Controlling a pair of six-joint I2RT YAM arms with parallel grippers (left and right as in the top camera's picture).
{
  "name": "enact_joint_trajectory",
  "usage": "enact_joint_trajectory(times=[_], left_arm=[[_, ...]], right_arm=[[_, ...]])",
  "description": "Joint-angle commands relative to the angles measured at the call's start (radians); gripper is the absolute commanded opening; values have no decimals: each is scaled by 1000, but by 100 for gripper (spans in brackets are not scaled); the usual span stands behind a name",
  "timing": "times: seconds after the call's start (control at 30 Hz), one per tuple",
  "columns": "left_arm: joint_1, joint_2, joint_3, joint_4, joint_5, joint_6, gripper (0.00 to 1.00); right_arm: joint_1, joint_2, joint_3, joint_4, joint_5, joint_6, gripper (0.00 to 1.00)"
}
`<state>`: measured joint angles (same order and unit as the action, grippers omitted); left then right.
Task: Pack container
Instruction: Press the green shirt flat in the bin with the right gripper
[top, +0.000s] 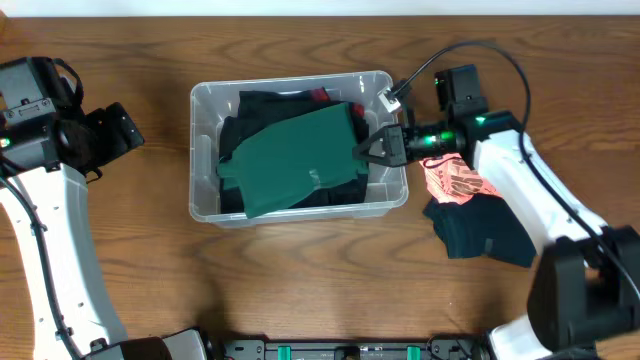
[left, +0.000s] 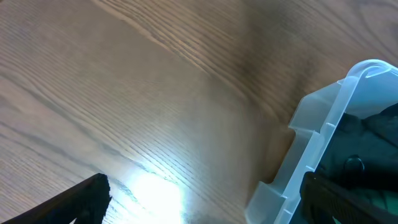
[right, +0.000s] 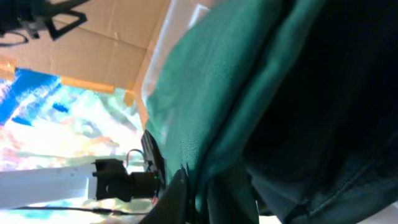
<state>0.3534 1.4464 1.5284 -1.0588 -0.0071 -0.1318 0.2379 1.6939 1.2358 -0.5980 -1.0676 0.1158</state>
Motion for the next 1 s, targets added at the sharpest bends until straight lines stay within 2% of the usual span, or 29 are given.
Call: enact_joint_trajectory(times=[0.0, 0.13, 0.23, 0.27, 0.33, 0.4, 0.47, 0.5, 0.63, 0.7, 0.77, 0.87, 0.9, 0.97], left_arm=[[4, 3, -1, -3, -9, -8, 98], [5, 3, -1, -3, -9, -8, 98], [5, 3, -1, -3, -9, -8, 98], [5, 3, -1, -3, -9, -8, 98], [5, 3, -1, -3, -9, -8, 98], [4, 3, -1, -3, -9, -8, 98], [5, 3, -1, -3, -9, -8, 98], [5, 3, -1, -3, -9, -8, 98], [5, 3, -1, -3, -9, -8, 98], [5, 3, -1, -3, -9, -8, 98], [5, 3, -1, -3, -9, -8, 98], [5, 3, -1, -3, -9, -8, 98], [5, 3, -1, -3, -9, -8, 98], [5, 3, -1, -3, -9, -8, 98]], right_arm=[[-1, -90, 8, -35, 77, -128, 1], [-1, -182, 8, -132, 222, -216, 2], [-1, -236, 8, -164, 327, -218, 4], [-1, -246, 8, -171, 327, -218, 9], [4, -254, 8, -180, 329, -219, 57], [11, -253, 7, -187, 349, -219, 64], [15, -251, 7, -188, 375, -219, 76], [16, -251, 7, -188, 387, -219, 77], [21, -251, 7, -132, 377, -216, 60], [33, -251, 7, -78, 375, -169, 36], [58, -241, 7, -10, 376, -100, 18], [128, -199, 7, 133, 376, 15, 7], [166, -172, 7, 205, 376, 76, 5], [227, -128, 7, 311, 376, 109, 2]])
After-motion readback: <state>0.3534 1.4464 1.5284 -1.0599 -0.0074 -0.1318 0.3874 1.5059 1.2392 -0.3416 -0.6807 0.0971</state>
